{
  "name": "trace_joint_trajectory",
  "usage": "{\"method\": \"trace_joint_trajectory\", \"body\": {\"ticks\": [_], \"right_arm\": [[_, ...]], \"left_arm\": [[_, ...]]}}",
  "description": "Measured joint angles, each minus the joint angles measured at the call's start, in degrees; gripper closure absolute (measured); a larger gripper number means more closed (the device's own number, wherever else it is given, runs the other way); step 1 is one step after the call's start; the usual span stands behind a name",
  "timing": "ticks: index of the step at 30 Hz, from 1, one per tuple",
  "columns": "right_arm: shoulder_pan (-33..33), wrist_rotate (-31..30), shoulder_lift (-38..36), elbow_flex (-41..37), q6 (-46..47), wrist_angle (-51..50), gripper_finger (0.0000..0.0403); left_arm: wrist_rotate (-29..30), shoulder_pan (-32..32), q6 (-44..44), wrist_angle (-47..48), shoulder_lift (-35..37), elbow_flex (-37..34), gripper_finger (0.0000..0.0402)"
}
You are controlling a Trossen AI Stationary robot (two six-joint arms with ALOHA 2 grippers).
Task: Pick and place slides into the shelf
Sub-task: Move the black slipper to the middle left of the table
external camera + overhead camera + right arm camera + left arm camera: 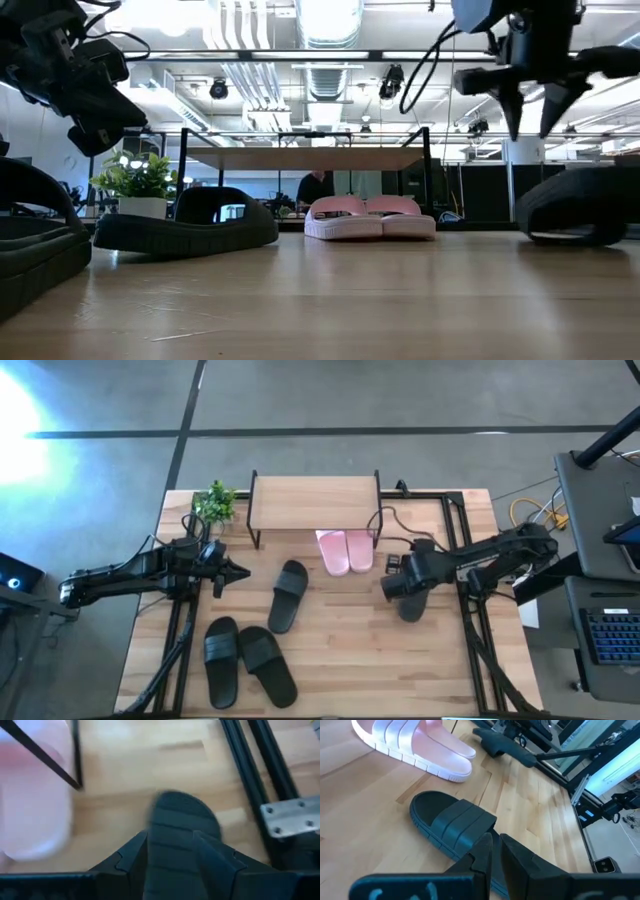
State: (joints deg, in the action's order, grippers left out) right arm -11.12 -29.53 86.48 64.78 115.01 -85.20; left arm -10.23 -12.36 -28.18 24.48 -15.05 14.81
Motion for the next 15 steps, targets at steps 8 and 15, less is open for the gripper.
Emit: {"method": "trace_joint_trajectory", "body": {"ticks": [8,15], "right_arm": [[0.03,10.83,0.45,-5.44,-2.2,5.39,0.0267],[-0.06,12.75,0.89,-10.81,-4.43,17.82,0.0283]], "left_arm": [[0.01,0.0,0.07,0.03,0.0,0.0,0.038],[0.01,0.0,0.09,0.12,-0.44,0.0,0.038]]}}
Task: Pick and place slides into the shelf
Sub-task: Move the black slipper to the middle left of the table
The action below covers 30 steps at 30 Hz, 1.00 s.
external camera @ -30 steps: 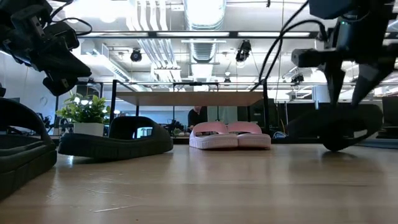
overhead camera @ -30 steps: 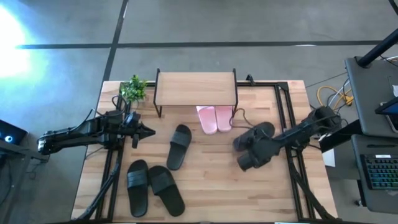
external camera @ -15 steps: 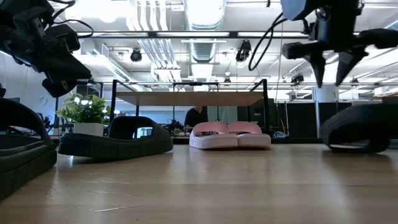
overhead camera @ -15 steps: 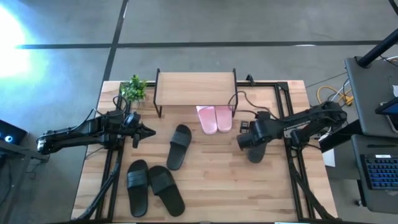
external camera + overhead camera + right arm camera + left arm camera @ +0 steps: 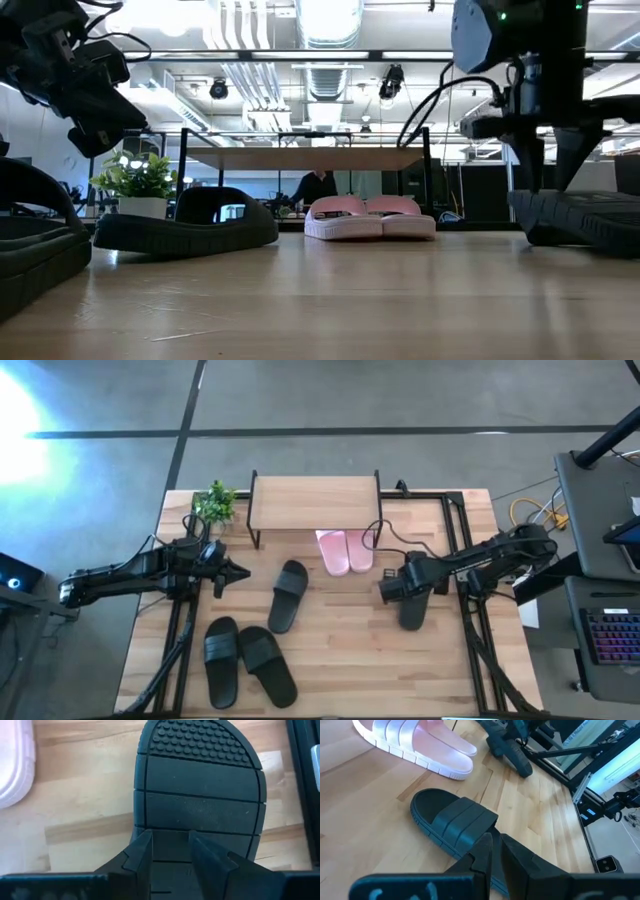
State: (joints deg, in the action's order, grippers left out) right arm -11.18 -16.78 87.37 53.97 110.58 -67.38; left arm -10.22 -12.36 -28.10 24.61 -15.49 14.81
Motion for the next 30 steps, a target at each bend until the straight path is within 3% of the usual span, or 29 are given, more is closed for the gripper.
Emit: {"method": "trace_joint_trajectory", "body": {"ticks": [8,15,17,20,24,26,30], "right_arm": [[-3.99,2.26,0.84,1.53,-0.59,3.61,0.0305],[-5.14,5.98,6.35,2.06,-11.18,39.19,0.0308],[-5.72,5.27,8.74,3.68,-12.34,43.96,0.0308],[-7.05,1.55,10.84,8.97,-12.73,40.88,0.0308],[-8.6,-0.22,10.93,17.93,-14.25,28.26,0.0308],[-9.35,-3.17,10.93,22.92,-13.51,17.06,0.0308],[-10.42,-8.09,10.98,30.57,-0.22,-8.89,0.0308]], "left_arm": [[0.02,0.0,0.03,-0.08,-0.06,0.0,0.038],[0.1,0.0,1.9,-0.29,-0.77,0.0,0.038],[0.2,-0.02,1.9,0.0,-0.88,0.0,0.038],[0.2,-0.02,1.88,-0.01,-0.96,-0.02,0.038],[0.2,0.0,1.79,-0.05,-0.87,-0.02,0.038],[0.2,-0.02,1.81,-0.12,-0.93,-0.02,0.038],[0.22,-0.02,1.92,-0.15,-0.9,-0.02,0.038]]}}
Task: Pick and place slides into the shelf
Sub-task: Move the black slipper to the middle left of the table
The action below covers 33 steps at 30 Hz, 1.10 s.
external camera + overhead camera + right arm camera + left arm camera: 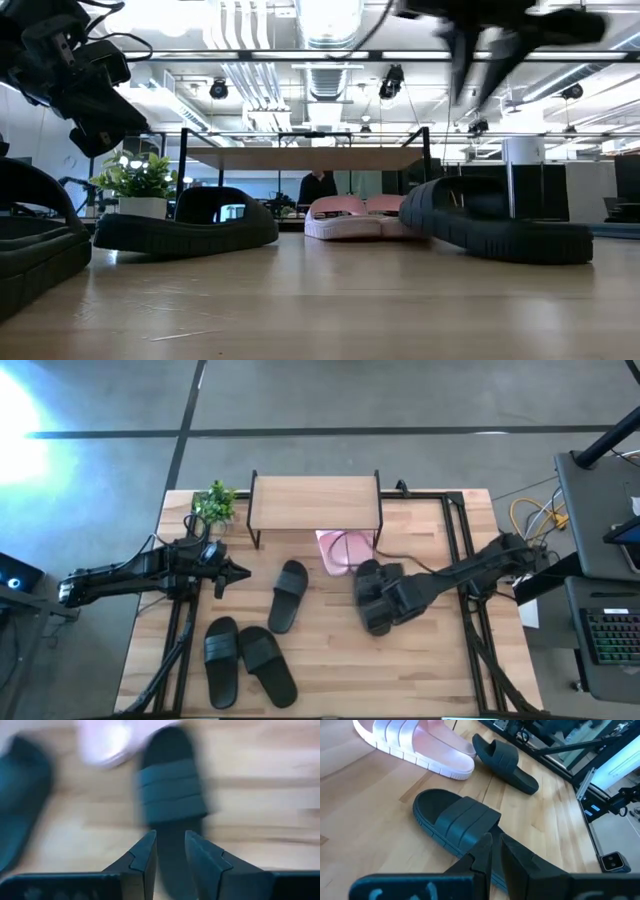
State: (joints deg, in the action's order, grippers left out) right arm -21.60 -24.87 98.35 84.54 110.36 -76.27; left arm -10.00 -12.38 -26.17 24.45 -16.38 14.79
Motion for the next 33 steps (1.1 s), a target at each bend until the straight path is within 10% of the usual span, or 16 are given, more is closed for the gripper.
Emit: {"method": "trace_joint_trajectory", "body": {"ticks": [5,15,33], "right_arm": [[-0.29,-0.24,0.05,-0.39,-2.74,-7.44,0.0292],[-5.83,-8.46,7.46,-0.92,-51.72,-5.25,0.0216],[-4.57,-17.04,19.64,-1.16,-63.85,-4.87,0.0146]], "left_arm": [[0.0,-0.01,0.04,0.04,-0.01,0.0,0.038],[-0.02,0.02,0.07,0.03,0.09,0.0,0.038],[0.86,0.02,1.31,0.08,-0.13,0.0,0.038]]}}
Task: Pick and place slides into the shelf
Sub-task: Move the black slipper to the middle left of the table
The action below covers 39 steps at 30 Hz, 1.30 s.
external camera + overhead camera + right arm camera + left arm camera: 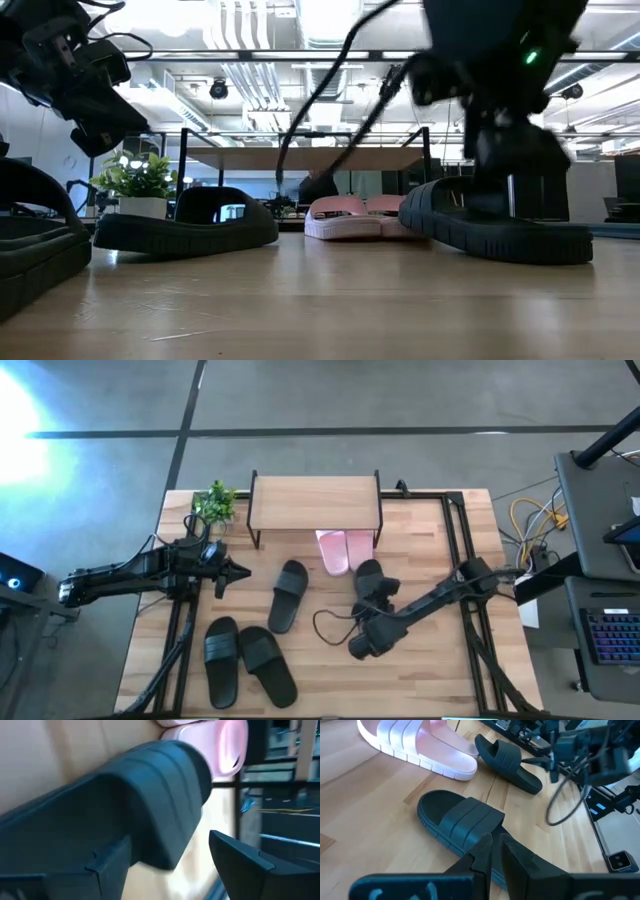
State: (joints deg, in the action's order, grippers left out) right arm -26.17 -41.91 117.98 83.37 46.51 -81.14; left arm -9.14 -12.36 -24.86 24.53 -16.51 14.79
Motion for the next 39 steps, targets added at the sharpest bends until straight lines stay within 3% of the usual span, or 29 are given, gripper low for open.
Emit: {"method": "trace_joint_trajectory", "body": {"ticks": [5,9,17,23,26,29,33,39], "right_arm": [[3.76,-1.37,2.34,-0.02,-1.74,0.03,0.0164],[7.06,-1.62,3.02,-0.02,-1.73,0.9,0.0201],[9.18,3.5,1.05,1.62,-0.3,2.0,0.0379],[4.59,6.45,-3.07,9.6,1.45,2.36,0.0391],[3.97,5.88,-4.18,16.67,-1.35,9.54,0.0392],[7.17,5.99,-2.83,20.45,-9.52,21.92,0.0393],[14.85,6.9,1.06,24.67,-11.64,31.69,0.0393],[21.95,7.63,9.44,37.27,-13.24,32.5,0.0391]], "left_arm": [[0.03,0.0,-0.22,0.01,0.01,0.0,0.038],[0.03,0.0,-0.26,0.01,-0.29,0.0,0.038],[0.01,0.0,-0.31,-0.02,-1.35,0.0,0.038],[0.01,0.0,-0.31,0.04,-1.46,0.0,0.038],[-0.12,0.0,-0.98,0.09,-1.44,0.04,0.038],[-2.86,0.0,-5.68,0.14,-1.44,0.51,0.038],[-8.96,0.03,-9.21,0.12,-0.74,3.74,0.038],[-7.86,0.1,0.86,0.1,2.74,14.55,0.038]]}}
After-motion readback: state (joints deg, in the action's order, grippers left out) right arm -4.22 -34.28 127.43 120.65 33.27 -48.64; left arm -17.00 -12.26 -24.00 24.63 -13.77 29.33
